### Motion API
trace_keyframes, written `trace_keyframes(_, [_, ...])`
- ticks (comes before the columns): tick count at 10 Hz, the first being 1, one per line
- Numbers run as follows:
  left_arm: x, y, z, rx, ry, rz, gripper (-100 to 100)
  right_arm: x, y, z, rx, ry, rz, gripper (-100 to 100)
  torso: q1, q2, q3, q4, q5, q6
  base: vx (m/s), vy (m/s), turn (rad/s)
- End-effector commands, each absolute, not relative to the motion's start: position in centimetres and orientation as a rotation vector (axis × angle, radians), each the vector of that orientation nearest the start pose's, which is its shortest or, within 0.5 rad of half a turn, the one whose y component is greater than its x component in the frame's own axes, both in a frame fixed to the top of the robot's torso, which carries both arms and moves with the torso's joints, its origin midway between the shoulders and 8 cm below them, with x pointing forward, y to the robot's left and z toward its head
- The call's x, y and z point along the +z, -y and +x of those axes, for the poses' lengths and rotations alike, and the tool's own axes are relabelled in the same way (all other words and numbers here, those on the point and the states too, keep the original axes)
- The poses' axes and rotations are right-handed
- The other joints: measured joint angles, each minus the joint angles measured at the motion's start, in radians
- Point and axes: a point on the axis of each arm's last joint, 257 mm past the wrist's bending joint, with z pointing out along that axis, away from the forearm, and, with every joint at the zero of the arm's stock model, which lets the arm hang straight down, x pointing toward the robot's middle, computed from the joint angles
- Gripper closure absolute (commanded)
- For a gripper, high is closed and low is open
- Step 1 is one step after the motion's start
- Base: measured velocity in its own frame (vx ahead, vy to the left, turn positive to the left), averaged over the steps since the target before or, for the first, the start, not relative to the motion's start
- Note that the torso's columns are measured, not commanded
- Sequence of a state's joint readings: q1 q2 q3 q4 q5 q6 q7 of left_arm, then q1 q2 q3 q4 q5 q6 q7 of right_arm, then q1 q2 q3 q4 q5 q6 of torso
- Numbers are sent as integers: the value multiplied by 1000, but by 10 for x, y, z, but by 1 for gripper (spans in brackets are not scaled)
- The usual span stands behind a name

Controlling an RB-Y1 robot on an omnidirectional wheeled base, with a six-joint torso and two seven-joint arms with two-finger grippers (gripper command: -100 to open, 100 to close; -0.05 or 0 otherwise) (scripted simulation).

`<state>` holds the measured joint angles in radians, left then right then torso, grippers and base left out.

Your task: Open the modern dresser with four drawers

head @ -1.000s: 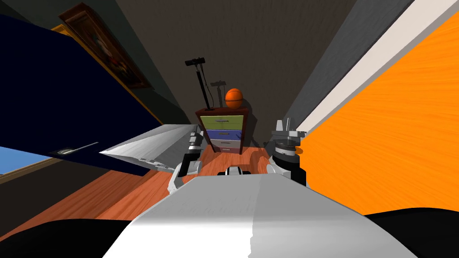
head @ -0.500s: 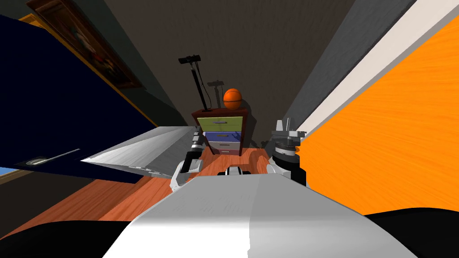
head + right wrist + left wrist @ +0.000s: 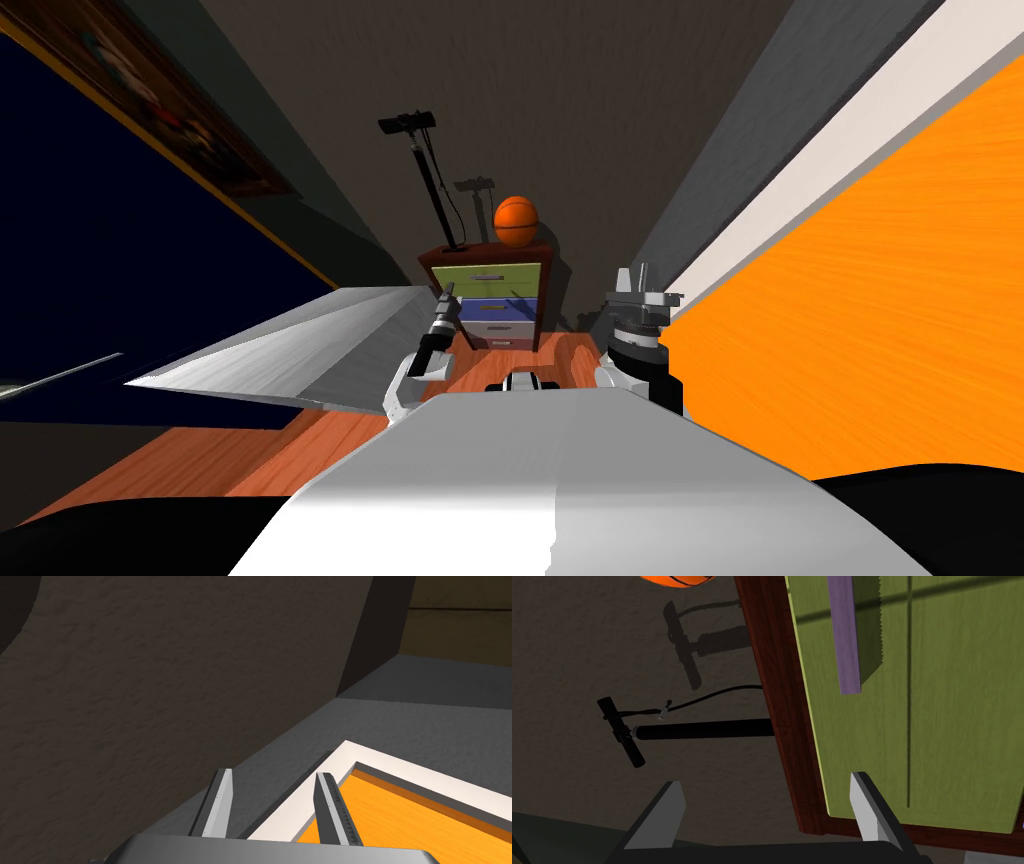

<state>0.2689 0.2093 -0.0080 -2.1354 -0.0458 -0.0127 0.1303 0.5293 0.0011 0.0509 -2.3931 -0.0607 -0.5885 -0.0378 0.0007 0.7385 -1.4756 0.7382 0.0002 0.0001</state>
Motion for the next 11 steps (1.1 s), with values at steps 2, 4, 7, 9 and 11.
trace_keyframes(2, [-84, -264, 470, -1218, -1126, -911, -100, 79, 268, 302, 1452, -440, 573, 0, -1, -2, -1, -1, 0, 0, 105, 11, -66])
trace_keyframes(4, [-94, -264, 477, -1195, -1165, -931, -100, 79, 268, 302, 1452, -440, 573, 0, 0, 0, 0, 0, 0, 0, 98, 24, -72])
trace_keyframes(7, [-109, -265, 485, -1162, -1215, -959, -100, 79, 268, 302, 1452, -440, 573, 0, -1, -1, 0, 0, 0, 0, 103, 11, -62])
trace_keyframes(9, [-118, -266, 490, -1137, -1249, -976, -100, 79, 268, 302, 1452, -440, 573, 0, -1, 0, 0, 0, 0, 0, 84, 13, -57])
trace_keyframes(11, [-109, -266, 488, -1142, -1237, -973, -100, 79, 268, 302, 1453, -439, 573, 0, -1, 2, 1, 0, 0, 0, 69, 2, -15])
